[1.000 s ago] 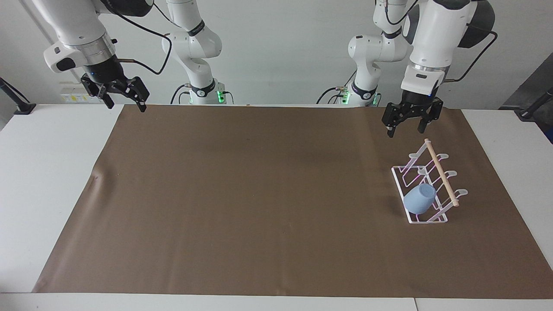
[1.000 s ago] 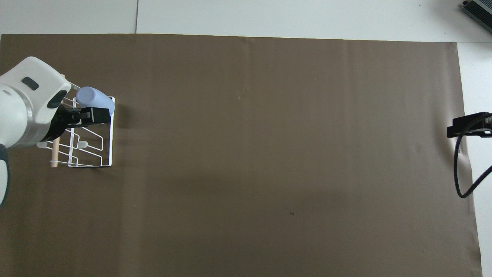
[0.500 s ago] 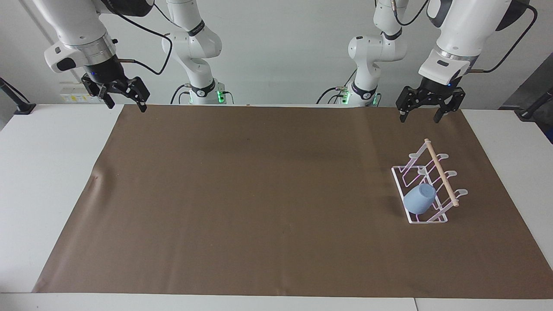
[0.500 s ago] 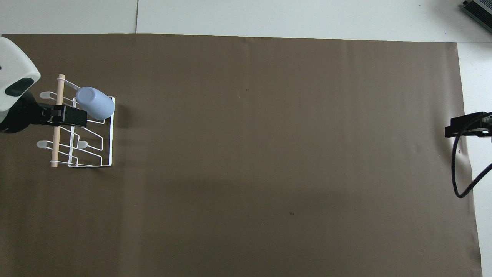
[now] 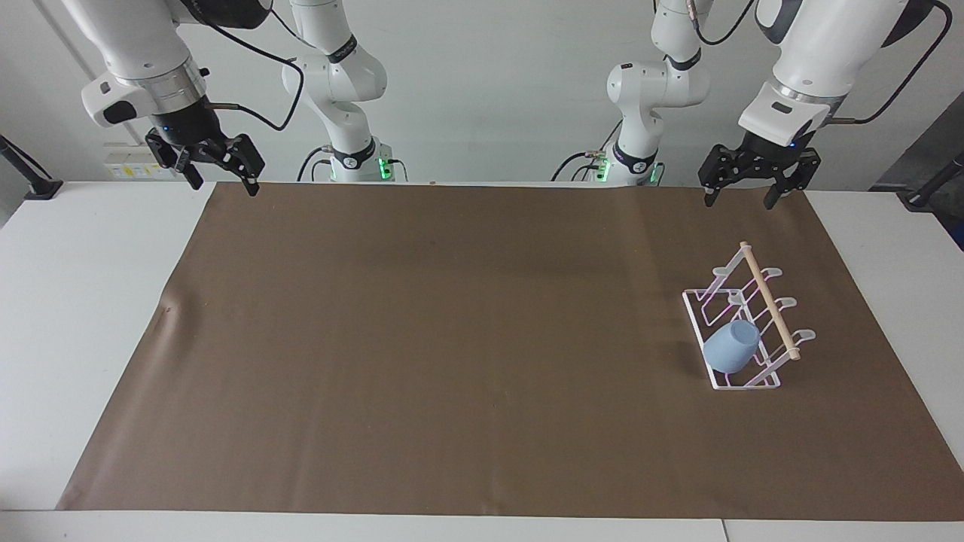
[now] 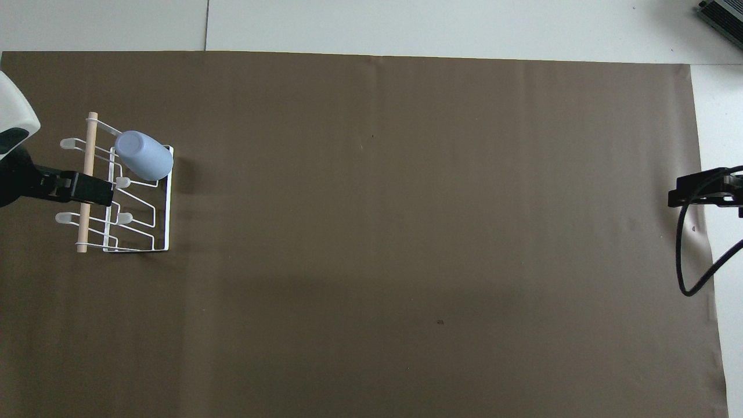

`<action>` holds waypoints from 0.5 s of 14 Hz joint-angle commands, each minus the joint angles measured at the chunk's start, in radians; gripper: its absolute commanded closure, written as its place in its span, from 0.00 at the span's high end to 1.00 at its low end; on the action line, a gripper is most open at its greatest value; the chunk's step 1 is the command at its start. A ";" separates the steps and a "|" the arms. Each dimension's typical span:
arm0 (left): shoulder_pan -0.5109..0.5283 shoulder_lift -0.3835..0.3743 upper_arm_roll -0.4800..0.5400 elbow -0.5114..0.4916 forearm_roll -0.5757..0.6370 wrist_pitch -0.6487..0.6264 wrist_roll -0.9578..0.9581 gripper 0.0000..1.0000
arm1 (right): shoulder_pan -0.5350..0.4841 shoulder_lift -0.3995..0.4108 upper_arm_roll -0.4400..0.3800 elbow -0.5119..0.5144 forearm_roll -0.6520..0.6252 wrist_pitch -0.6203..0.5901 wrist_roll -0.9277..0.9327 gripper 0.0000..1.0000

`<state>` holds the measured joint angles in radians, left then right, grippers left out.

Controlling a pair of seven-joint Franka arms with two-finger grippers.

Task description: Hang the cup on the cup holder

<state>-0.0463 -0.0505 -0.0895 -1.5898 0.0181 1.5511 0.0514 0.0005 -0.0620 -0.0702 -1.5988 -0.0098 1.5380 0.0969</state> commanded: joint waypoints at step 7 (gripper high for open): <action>-0.069 -0.006 0.125 0.018 -0.038 -0.071 0.033 1.00 | 0.001 -0.016 0.007 -0.013 -0.012 -0.003 0.027 1.00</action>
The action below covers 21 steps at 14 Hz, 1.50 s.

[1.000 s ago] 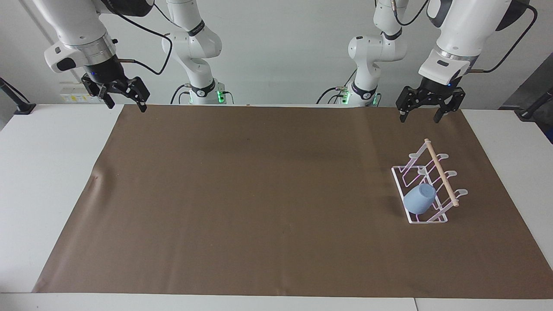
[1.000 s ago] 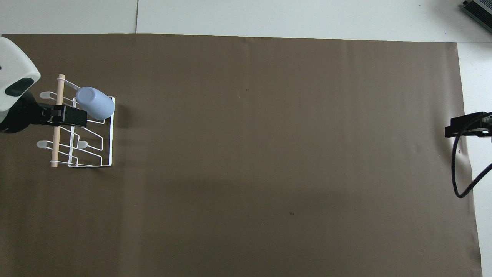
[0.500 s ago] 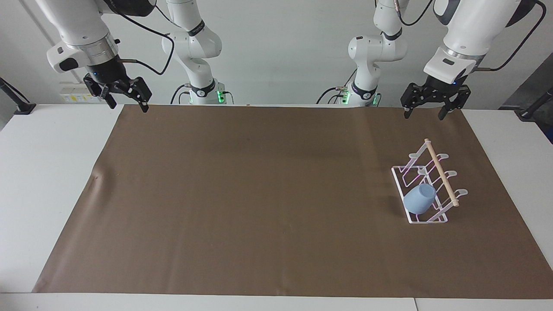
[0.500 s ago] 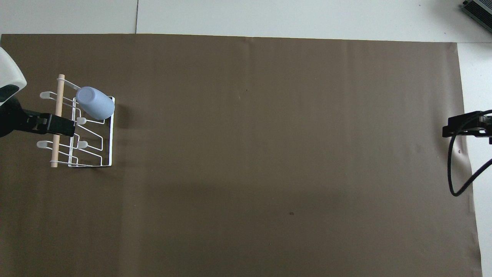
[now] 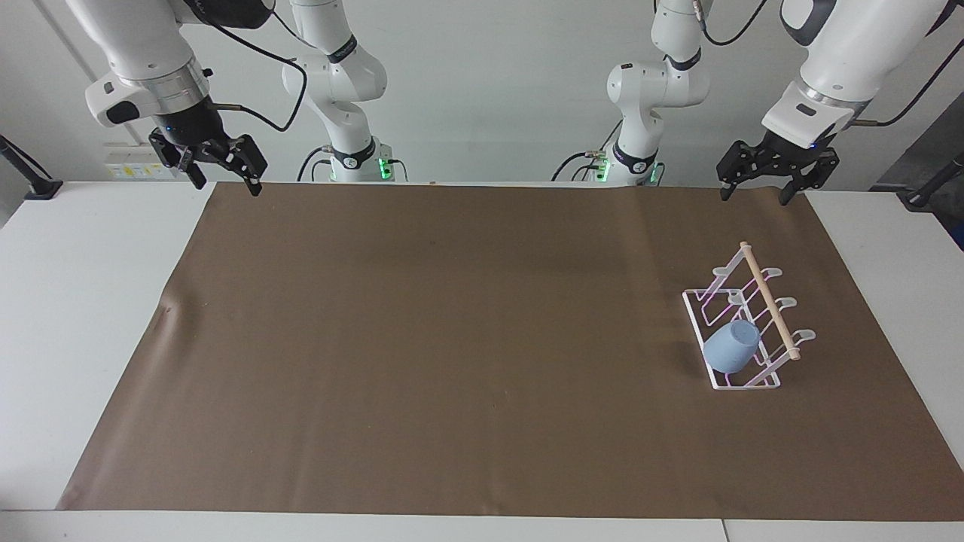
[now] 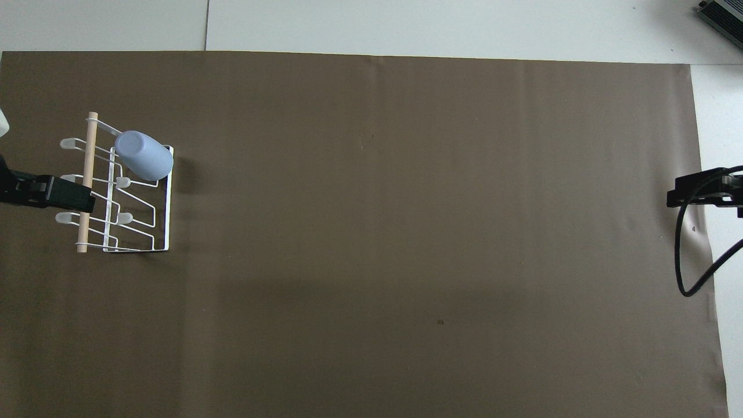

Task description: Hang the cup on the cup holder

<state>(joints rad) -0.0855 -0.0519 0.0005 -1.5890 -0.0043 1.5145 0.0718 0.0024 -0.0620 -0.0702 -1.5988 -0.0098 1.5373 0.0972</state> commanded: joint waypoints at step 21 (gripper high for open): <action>-0.031 -0.032 0.016 -0.035 -0.013 0.030 0.014 1.00 | -0.001 -0.015 0.027 -0.010 -0.030 0.017 -0.025 1.00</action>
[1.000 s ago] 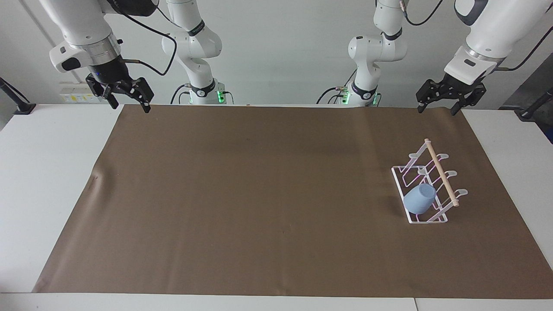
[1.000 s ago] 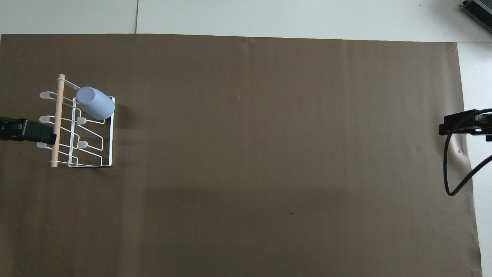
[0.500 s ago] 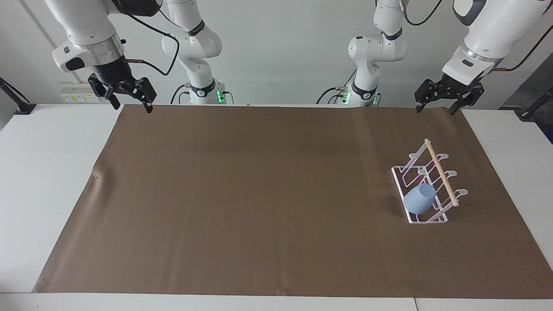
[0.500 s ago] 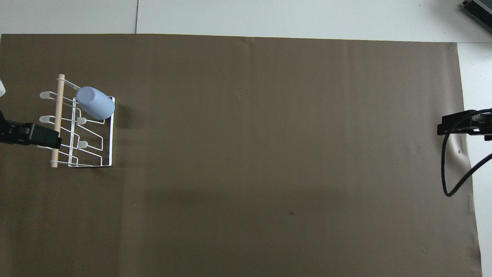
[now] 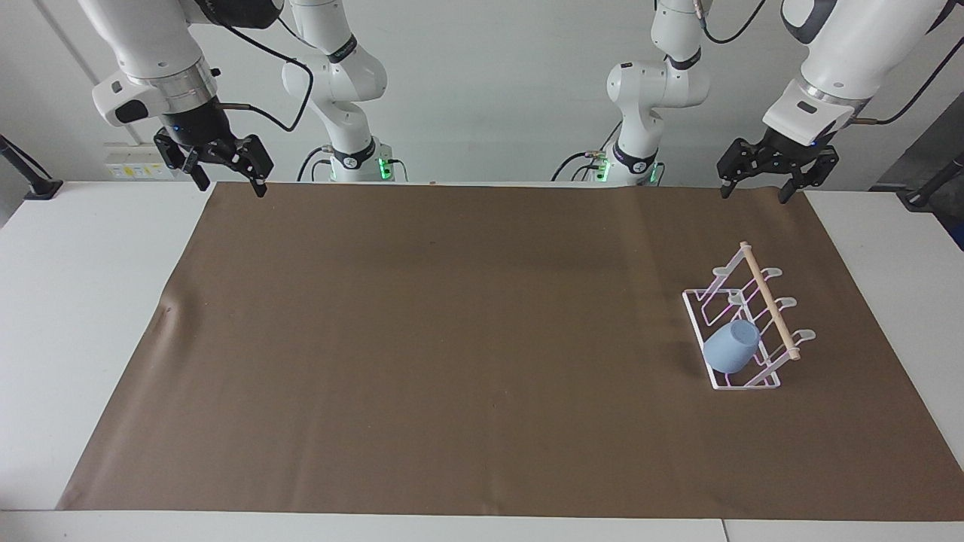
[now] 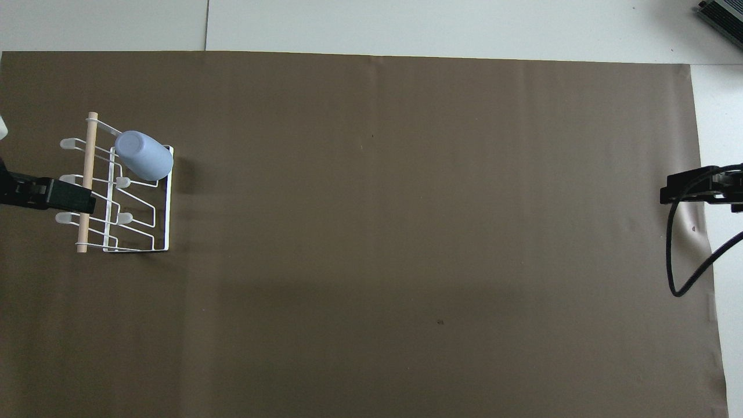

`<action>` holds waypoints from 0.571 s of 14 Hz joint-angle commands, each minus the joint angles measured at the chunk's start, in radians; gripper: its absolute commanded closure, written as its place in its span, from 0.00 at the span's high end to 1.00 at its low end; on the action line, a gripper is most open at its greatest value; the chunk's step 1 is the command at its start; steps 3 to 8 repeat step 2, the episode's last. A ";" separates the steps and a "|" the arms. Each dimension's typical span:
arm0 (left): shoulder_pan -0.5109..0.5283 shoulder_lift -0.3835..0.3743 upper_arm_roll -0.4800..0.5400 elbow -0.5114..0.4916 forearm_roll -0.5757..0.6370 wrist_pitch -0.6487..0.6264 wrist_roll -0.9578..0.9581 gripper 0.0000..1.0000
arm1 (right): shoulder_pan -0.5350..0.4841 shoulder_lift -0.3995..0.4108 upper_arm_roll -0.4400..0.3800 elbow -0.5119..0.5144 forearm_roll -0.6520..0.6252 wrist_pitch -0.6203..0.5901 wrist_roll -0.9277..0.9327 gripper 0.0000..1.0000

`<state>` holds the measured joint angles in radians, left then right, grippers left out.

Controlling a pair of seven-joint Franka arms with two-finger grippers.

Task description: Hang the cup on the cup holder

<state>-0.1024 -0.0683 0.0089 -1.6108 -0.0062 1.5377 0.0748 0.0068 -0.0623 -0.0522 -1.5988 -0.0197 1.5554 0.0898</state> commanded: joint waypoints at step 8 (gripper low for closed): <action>-0.014 -0.013 -0.010 -0.011 -0.011 0.034 0.010 1.00 | -0.007 -0.014 0.009 -0.010 -0.020 -0.003 -0.018 1.00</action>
